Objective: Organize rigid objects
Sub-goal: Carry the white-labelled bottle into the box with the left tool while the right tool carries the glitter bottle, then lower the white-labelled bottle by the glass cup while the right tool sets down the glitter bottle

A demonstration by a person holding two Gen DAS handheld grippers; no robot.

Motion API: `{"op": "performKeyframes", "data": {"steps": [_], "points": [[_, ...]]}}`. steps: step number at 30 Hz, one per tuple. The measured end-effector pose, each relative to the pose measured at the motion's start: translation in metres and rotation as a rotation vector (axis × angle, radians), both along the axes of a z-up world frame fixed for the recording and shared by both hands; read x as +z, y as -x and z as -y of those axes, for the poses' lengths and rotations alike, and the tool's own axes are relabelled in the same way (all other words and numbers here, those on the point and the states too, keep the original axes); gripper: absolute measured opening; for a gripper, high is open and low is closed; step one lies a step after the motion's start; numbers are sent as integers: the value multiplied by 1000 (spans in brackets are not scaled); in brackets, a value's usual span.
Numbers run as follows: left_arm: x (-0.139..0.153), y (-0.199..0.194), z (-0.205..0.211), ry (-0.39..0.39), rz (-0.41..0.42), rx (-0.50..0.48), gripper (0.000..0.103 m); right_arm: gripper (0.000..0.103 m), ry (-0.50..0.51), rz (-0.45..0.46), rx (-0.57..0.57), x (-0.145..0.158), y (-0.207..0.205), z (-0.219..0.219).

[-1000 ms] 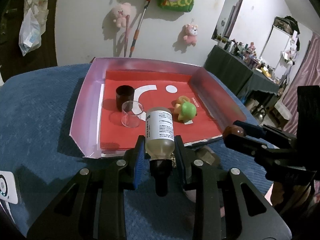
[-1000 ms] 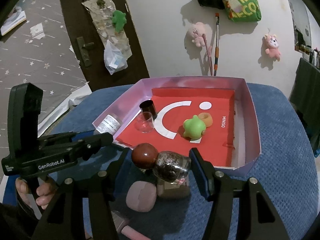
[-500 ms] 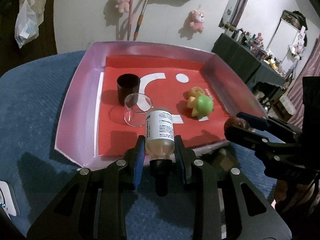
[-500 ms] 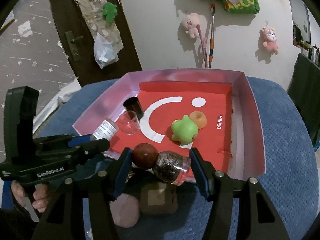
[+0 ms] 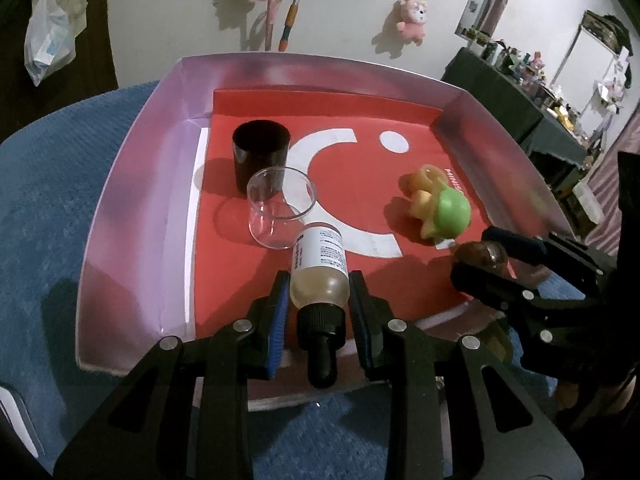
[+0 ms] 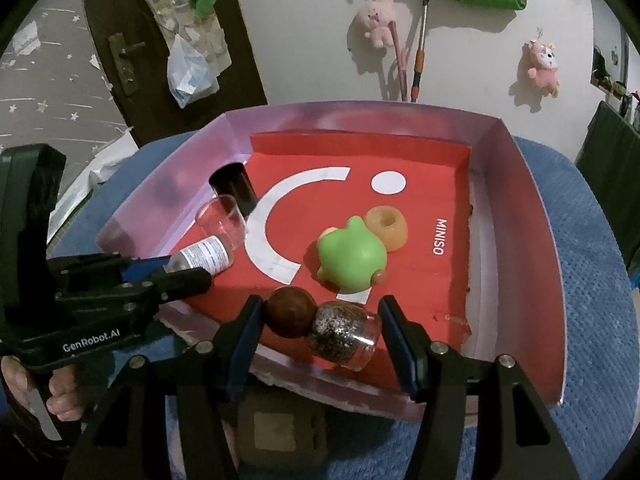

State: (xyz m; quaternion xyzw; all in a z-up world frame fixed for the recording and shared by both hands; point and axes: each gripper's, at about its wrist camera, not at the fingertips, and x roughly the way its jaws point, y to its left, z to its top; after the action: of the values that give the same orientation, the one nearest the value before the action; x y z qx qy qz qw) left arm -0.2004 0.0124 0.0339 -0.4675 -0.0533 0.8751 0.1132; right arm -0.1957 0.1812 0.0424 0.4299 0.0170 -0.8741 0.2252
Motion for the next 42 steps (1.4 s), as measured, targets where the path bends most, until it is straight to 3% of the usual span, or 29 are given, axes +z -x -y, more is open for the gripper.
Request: {"op": "performKeyframes", "data": {"steps": [19, 42], "points": [[-9, 20, 7, 12, 2, 63, 27, 61, -31, -48, -88, -6, 22, -6], [-8, 20, 7, 10, 5, 62, 27, 62, -25, -45, -90, -7, 22, -4]]}}
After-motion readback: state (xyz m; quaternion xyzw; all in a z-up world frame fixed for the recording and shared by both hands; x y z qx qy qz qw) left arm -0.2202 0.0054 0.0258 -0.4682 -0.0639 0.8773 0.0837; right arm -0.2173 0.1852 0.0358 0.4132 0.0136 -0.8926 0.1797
